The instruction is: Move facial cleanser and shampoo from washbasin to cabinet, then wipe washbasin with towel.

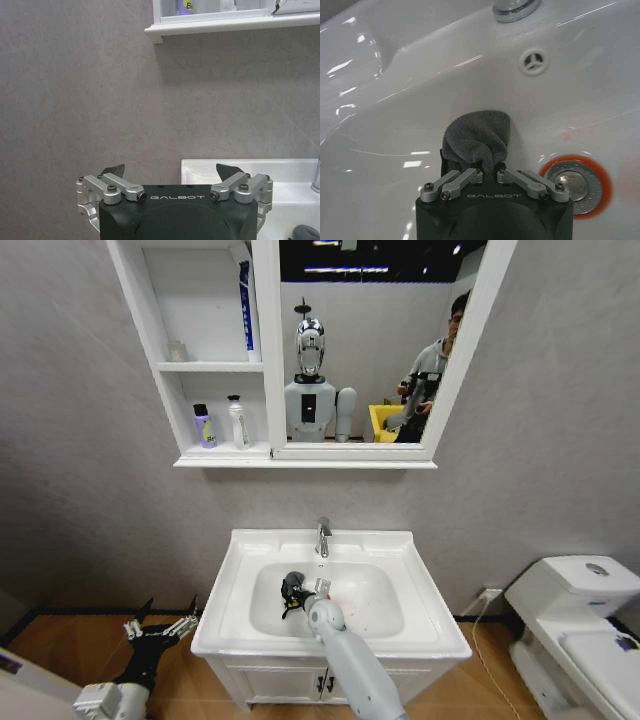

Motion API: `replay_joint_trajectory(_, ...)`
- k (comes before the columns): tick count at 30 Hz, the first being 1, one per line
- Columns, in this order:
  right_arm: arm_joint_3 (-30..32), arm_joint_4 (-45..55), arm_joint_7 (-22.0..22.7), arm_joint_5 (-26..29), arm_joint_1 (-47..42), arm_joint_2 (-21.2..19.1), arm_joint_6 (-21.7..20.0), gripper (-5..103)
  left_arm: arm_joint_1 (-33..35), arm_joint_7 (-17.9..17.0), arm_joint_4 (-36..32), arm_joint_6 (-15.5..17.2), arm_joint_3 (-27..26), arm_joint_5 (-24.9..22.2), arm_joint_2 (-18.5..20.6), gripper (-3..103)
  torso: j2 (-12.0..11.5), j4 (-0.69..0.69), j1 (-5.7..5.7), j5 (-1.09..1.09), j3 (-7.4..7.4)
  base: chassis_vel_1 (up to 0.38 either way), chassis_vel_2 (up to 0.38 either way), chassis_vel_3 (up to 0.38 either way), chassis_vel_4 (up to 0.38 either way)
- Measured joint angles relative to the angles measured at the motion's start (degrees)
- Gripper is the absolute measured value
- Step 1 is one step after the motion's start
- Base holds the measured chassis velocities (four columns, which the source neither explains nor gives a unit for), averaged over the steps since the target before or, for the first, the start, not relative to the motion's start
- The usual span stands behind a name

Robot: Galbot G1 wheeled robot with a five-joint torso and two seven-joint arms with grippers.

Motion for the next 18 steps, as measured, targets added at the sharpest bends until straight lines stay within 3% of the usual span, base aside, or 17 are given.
replay_joint_trajectory(13, 4.7, 5.1, 7.0, -0.1, -4.6, -6.8, -0.3, 7, 0.0, 0.0, 0.0, 0.0, 0.0, 0.0, 0.0, 100, 0.0, -0.01, -0.01, 0.01, 0.00, 0.000, 0.000, 0.000, 0.000)
replay_joint_trajectory(18, 7.0, 8.4, 8.5, -2.5, -6.6, -9.4, -0.4, 7, 0.0, 0.0, 0.0, 0.0, 0.0, 0.0, 0.0, 100, 0.0, -0.01, -0.01, 0.02, 0.00, 0.000, 0.000, 0.000, 0.000)
